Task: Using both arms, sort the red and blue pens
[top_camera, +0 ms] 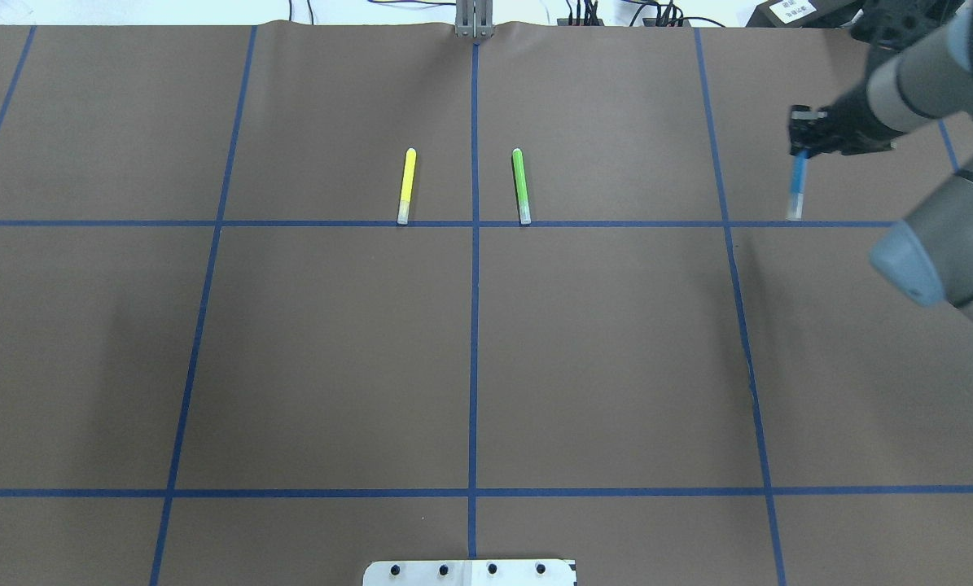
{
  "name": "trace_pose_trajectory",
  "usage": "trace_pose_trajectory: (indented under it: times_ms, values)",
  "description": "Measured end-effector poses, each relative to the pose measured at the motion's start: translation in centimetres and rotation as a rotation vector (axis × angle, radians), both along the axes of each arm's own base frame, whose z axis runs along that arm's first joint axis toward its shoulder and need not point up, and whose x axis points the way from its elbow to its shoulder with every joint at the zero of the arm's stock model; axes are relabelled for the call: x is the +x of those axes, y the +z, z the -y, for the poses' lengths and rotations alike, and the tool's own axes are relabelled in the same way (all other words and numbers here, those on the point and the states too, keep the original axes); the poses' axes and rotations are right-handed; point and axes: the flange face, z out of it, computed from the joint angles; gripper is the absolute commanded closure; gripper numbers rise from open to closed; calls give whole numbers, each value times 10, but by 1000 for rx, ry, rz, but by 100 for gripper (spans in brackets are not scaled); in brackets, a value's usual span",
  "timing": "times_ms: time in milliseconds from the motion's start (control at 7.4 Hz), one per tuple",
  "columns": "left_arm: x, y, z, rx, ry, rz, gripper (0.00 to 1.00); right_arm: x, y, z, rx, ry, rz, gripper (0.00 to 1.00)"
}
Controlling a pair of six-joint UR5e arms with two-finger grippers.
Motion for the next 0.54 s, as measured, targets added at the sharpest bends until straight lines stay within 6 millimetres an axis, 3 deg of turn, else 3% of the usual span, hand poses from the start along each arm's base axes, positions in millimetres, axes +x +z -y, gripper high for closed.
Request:
trace_pose_trajectory:
  times_ms: [405,541]
  values:
    - [10,-2,13,-2,16,0,2,142,81,-120,10,132,-103,100]
    - [11,-2,15,-4,16,0,2,178,107,-156,20,178,-109,100]
